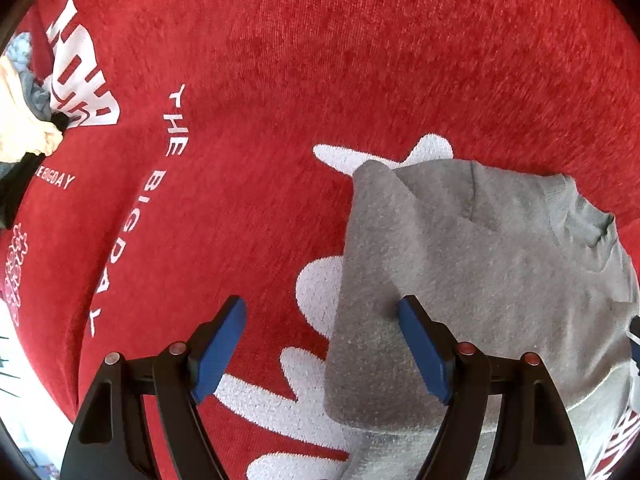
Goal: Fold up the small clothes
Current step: 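Move the right gripper over the sweater to the other sleeve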
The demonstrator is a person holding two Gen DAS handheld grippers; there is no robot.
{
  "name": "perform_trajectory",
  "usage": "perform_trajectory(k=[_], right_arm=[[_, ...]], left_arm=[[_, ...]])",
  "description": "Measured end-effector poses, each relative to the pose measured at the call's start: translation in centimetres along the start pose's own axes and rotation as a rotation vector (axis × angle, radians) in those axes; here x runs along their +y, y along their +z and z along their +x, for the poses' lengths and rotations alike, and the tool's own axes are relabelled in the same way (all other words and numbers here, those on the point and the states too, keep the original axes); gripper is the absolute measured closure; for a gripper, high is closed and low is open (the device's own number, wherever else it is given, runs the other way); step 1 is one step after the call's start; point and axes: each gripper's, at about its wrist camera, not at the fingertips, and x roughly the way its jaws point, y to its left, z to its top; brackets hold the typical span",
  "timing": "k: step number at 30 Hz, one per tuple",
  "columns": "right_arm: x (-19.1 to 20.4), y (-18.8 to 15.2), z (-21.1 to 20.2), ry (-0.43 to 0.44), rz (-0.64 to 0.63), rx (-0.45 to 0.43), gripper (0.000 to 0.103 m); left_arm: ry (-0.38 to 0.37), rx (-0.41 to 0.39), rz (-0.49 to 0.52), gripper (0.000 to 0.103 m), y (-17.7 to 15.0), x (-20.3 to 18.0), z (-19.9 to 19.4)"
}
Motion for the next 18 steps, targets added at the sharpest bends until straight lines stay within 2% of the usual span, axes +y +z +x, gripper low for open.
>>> perform_trajectory(k=[1,4,7,12,13,14,16,18], right_arm=[[-0.4,-0.4,-0.7,0.015,0.01,-0.007,0.041],[-3.1,-2.9,-2.1,0.137,0.134,-0.015,0.041],[-4.8,-5.2,-0.9,0.228,0.229,0.039,0.041],[-4.2,-4.4,0.4,0.304,0.295,-0.038,0.042],[-3.7,-4.0,0.7,0.292,0.295,-0.037,0.058],[-3.1,-3.5,1.1,0.256,0.283,-0.028,0.096],[-2.3,-2.4,0.7,0.208,0.251,-0.036,0.096],[-1.1,-1.5,-0.8,0.223,0.192,-0.094,0.096]], left_arm=[[0.001,-0.007,-0.003,0.024,0.0,0.1,-0.1],[0.006,-0.015,-0.013,0.024,0.0,0.4,-0.3],[0.008,-0.006,-0.012,0.024,0.0,0.5,0.1],[0.014,0.002,-0.002,0.024,0.0,0.1,0.4],[0.016,0.003,-0.004,0.024,0.0,0.2,0.3],[0.016,0.002,-0.008,0.024,0.1,0.2,0.1],[0.021,-0.014,-0.022,0.024,0.3,0.3,-0.6],[0.024,-0.044,-0.029,0.024,0.6,0.5,-1.4]])
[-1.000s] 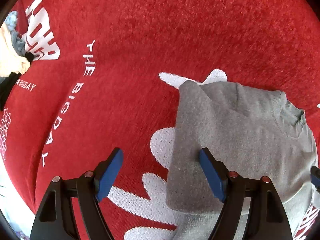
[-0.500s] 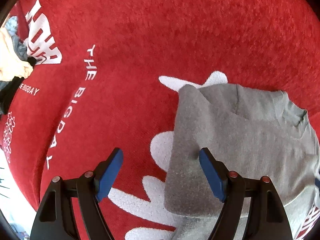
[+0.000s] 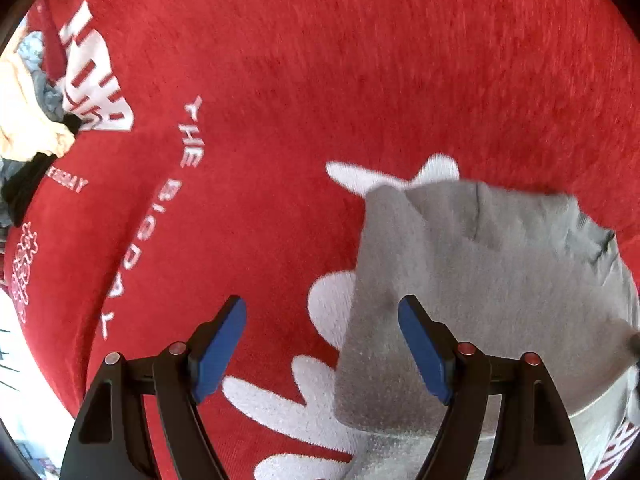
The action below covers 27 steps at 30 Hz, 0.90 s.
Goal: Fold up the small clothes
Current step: 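Move the right gripper over the sweater to the other sleeve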
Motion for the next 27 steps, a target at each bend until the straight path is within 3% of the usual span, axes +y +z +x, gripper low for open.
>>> perform_trajectory(k=[4,8,10,11,13,16,22,27], right_arm=[[2.8,1.3,-1.9,-0.036,-0.195,-0.054,0.096],[0.4,2.0,0.1,-0.136,-0.219,0.006,0.095],[-1.6,2.0,1.7,-0.202,-0.225,0.059,0.096],[-2.0,1.9,1.4,-0.186,-0.23,0.049,0.096],[-1.9,2.0,0.6,-0.205,-0.242,0.032,0.087],[-1.9,1.8,-1.4,-0.257,-0.256,0.022,0.065],[-3.3,0.0,-4.9,-0.23,-0.175,0.034,0.065],[-4.8,-1.9,-6.5,-0.225,-0.134,0.06,0.065]], left_arm=[[0.027,-0.001,0.02,0.024,0.5,0.0,0.7],[0.062,0.04,0.076,0.024,-0.3,-0.9,3.2],[0.081,0.012,0.118,0.02,-0.9,-1.2,3.8],[0.088,0.0,0.127,0.019,-0.9,-1.2,3.7],[0.088,0.011,0.147,0.019,-0.7,-1.1,3.5],[0.089,0.033,0.144,0.019,-0.4,-0.4,2.6],[-0.027,0.05,0.139,0.019,-1.0,-0.7,-0.5],[-0.115,0.067,0.214,0.019,-2.8,-5.0,-2.4]])
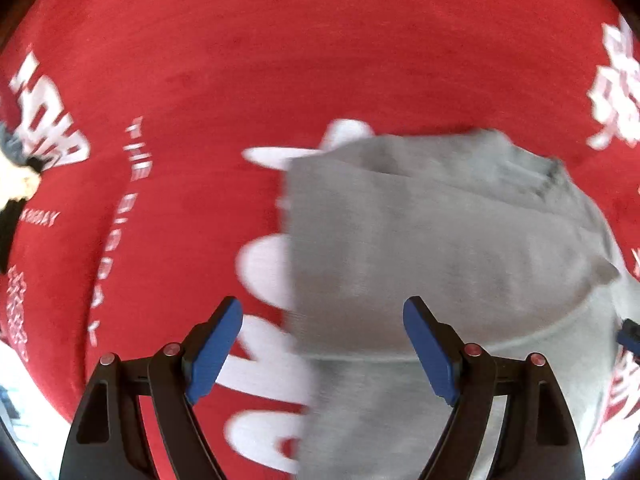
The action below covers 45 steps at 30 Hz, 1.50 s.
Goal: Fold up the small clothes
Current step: 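Move the right gripper over the sweater to the other sleeve, then close the right gripper on the sleeve cuff and lift it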
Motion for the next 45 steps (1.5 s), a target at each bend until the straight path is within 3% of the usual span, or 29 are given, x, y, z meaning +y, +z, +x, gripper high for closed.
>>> perform_trajectory(k=[6,15,19,22,24,27,30,33,37,41,45], right_arm=[[-3.8,-1.2,-1.4,0.0,0.067,0.0,0.064],[-10.5,-1.3,-4.2,-0.004,0.16,-0.046,0.064],[-13.4,-1.1,-5.3,0.007,0.205,-0.071,0.064],[-15.0,-0.9,-6.0,0.015,0.23,-0.084,0.064],[-15.9,-0.9,-6.4,0.024,0.239,-0.092,0.064],[-17.0,-0.9,-7.0,0.042,0.252,-0.112,0.064],[-19.2,-1.0,-8.0,0.065,0.296,-0.153,0.063],[-22.0,-1.2,-9.6,0.088,0.378,-0.226,0.061],[-26.1,-2.1,-12.3,0.076,0.495,-0.341,0.06],[-29.3,-2.1,-13.0,0.172,0.577,-0.408,0.06],[-29.5,-0.4,-12.7,0.241,0.557,-0.442,0.059]], left_arm=[[-0.089,0.022,0.106,0.019,-0.8,-7.9,0.0],[-0.196,-0.003,0.132,0.019,0.8,-20.3,0.6],[-0.193,-0.008,0.169,0.019,1.7,-24.9,2.1],[-0.146,0.031,0.235,0.019,1.1,-27.6,3.8],[-0.116,0.011,0.278,0.019,0.2,-28.7,3.7],[-0.156,0.046,0.315,0.019,-0.8,-29.8,2.9],[-0.176,0.027,0.348,0.019,-1.9,-31.3,1.7],[-0.229,0.043,0.33,0.019,-2.2,-32.4,1.4],[-0.223,0.07,0.337,0.019,-3.7,-33.9,2.1],[-0.209,0.047,0.364,0.019,-4.6,-34.8,1.9],[-0.203,0.047,0.367,0.019,-4.6,-35.3,2.2]])
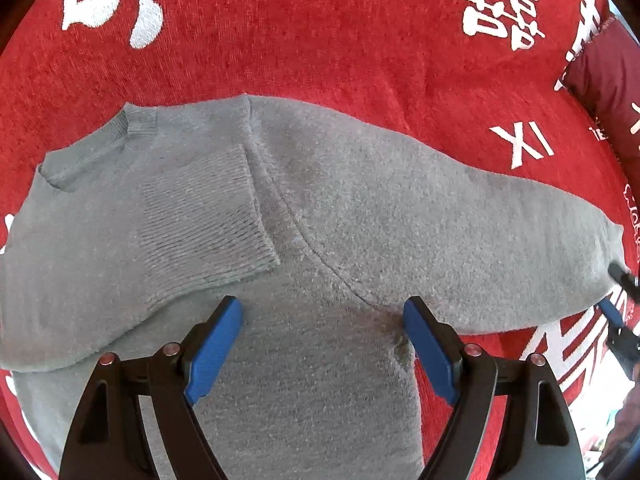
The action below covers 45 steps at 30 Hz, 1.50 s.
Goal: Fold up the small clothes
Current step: 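Close the right gripper on the sleeve cuff and lift it, then lay the held sleeve across the sweater body and open the right gripper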
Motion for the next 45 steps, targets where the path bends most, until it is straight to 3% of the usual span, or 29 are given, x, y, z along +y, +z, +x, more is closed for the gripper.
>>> perform_trajectory(k=[4,7,13,17,19,21,25,30,33,37,39,40,41,43,45], right_arm=[[0.1,1.5,1.4,0.093,0.039,0.002,0.059],[0.2,1.8,2.7,0.202,0.126,0.064,0.095],[4.4,1.2,3.0,0.415,0.112,0.105,0.095],[9.3,0.3,3.6,0.523,0.043,0.163,0.095],[12.1,-0.7,4.1,0.547,-0.019,0.197,0.095],[15.2,-2.1,5.0,0.56,-0.088,0.233,0.095],[21.5,-6.1,7.2,0.528,-0.276,0.303,0.095],[28.8,-14.9,11.6,0.442,-0.594,0.436,0.094],[30.9,-22.0,15.3,0.326,-0.8,0.544,0.094],[29.9,-30.4,20.7,0.065,-1.031,0.665,0.091],[28.6,-31.9,22.3,-0.039,-1.03,0.687,0.084],[28.3,-31.7,22.3,-0.033,-0.995,0.679,0.08],[28.2,-31.0,21.9,-0.014,-0.935,0.664,0.063],[28.1,-29.6,21.0,0.006,-0.845,0.624,0.043],[27.7,-27.8,20.2,0.021,-0.747,0.568,0.042]], left_arm=[[0.002,-0.012,-0.016,0.019,0.4,-0.2,-0.7],[-0.013,-0.06,-0.031,0.019,1.6,-0.9,-1.3],[-0.001,-0.052,0.003,0.019,3.0,-2.0,0.7],[0.053,-0.057,0.158,0.019,2.0,-4.0,1.8],[-0.001,-0.065,0.151,0.019,1.8,-3.2,0.8],[-0.053,-0.087,0.082,0.019,1.7,-1.2,-0.7],[-0.012,-0.149,-0.026,0.019,1.1,4.9,-4.0],[0.087,-0.184,-0.139,0.019,-1.1,14.7,-6.9],[0.17,-0.164,-0.205,0.019,-2.8,20.0,-6.7],[0.234,-0.114,-0.258,0.019,-5.8,25.8,-6.2],[0.234,-0.068,-0.289,0.019,-6.9,27.5,-5.1],[0.226,-0.055,-0.309,0.019,-7.5,28.2,-4.7],[0.208,-0.055,-0.327,0.019,-7.8,28.3,-4.3],[0.172,-0.076,-0.344,0.019,-8.4,28.8,-4.3],[0.169,-0.073,-0.34,0.019,-8.5,28.8,-4.3]])
